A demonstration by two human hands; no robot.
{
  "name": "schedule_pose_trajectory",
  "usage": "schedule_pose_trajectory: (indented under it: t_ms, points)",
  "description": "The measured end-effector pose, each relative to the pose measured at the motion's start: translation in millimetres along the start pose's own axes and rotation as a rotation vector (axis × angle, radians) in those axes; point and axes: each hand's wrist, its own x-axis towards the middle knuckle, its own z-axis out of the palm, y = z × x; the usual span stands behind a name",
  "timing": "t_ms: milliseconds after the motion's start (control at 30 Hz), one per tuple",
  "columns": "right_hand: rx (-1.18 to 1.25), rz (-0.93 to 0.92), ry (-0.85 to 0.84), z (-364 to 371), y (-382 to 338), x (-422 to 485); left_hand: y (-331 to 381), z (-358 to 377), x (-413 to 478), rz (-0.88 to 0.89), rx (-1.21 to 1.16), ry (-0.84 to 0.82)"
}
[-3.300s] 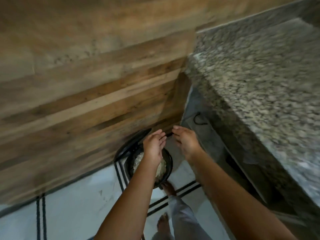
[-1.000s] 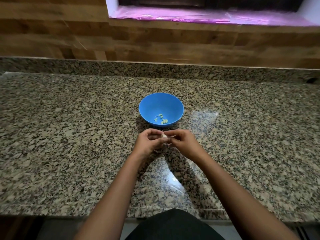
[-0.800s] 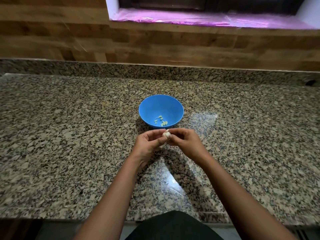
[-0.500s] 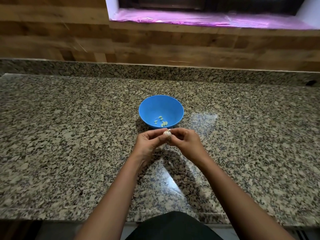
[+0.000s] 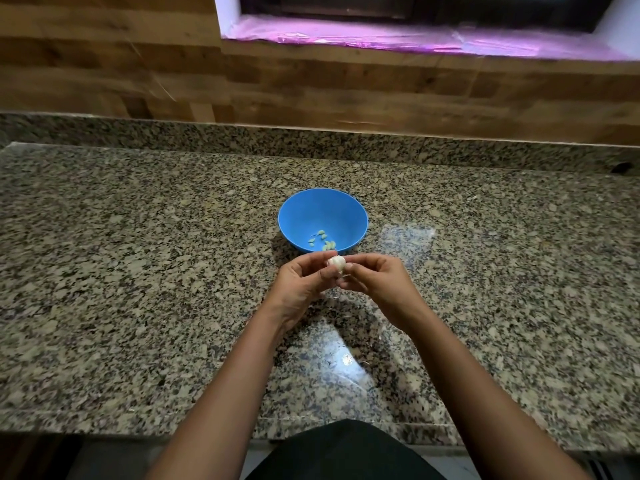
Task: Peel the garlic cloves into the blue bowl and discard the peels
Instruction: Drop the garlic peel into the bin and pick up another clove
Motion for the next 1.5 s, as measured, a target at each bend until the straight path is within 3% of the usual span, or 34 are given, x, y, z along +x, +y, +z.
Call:
schedule_pose_trajectory:
  t_ms: [900, 1300, 1500]
  points:
    - [-0.083, -0.081, 0.035, 6, 10, 3, -7, 4, 2, 0.083, -0.046, 0.073]
    - [-0.564, -0.198, 0.23, 18, 30, 5, -23, 3, 4, 0.047, -0.089, 0.115]
    - [-0.378, -0.12, 0.114, 12, 28, 6, -27, -5, 5, 0.02, -0.126, 0.115]
